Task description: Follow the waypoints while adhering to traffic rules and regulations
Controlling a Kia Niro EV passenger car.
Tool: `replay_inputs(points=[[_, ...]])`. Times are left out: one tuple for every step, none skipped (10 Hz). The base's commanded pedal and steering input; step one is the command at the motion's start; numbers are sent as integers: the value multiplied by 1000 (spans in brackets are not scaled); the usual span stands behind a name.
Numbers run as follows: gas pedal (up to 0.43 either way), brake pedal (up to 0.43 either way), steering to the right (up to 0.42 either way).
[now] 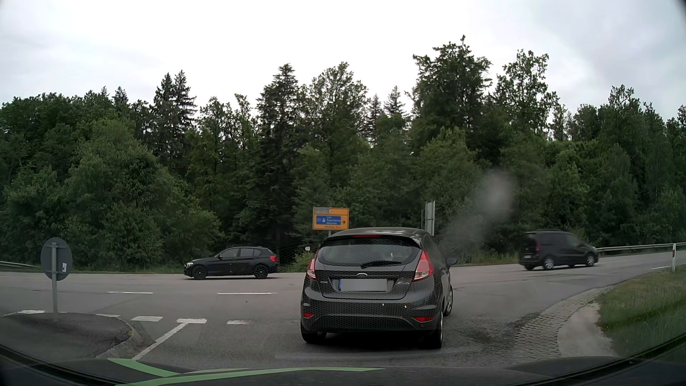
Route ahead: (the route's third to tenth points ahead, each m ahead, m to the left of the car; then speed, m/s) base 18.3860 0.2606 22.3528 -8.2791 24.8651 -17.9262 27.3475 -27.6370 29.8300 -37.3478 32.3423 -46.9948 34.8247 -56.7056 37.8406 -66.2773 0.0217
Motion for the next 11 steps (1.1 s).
replay_inputs(points=[[0, 238, 94], [0, 244, 94], [0, 244, 94], [0, 244, 94], [0, 244, 95], [0, 244, 95], [0, 244, 95], [0, 244, 95], [0, 244, 94], [0, 146, 94], [0, 0, 94]])
